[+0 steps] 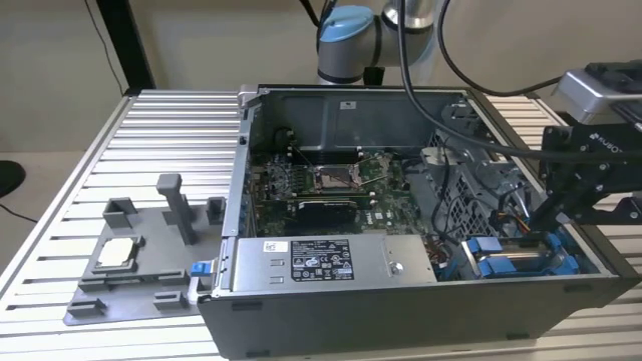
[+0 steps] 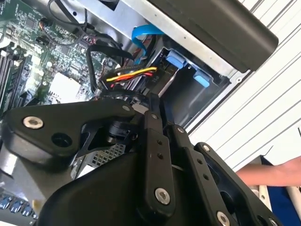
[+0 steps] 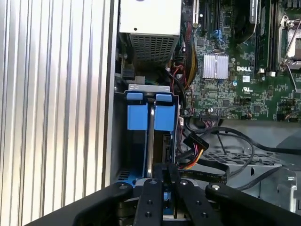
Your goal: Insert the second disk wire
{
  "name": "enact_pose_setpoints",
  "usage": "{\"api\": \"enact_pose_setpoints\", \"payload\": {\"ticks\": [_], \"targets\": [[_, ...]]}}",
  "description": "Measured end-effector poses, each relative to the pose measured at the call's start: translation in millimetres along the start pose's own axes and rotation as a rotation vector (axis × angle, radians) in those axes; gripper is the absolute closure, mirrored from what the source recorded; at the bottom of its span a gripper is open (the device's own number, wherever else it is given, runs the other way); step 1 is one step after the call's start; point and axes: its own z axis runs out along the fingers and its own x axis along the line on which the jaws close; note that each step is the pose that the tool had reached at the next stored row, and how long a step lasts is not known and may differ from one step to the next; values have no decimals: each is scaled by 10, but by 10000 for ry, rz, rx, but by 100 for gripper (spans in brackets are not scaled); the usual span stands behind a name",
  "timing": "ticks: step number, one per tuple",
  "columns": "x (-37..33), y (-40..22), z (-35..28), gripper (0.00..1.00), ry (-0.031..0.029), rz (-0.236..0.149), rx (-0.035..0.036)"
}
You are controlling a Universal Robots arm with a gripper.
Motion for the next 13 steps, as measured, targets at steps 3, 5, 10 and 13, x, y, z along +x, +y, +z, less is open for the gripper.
{"api": "enact_pose_setpoints", "payload": {"ticks": [3,5,10,13], "targets": [[6,87,11,100,-8,-6,279],[9,143,21,100,-16,-11,493],[16,273,44,100,-31,-22,1087],[20,337,57,100,-33,-26,1277]]}}
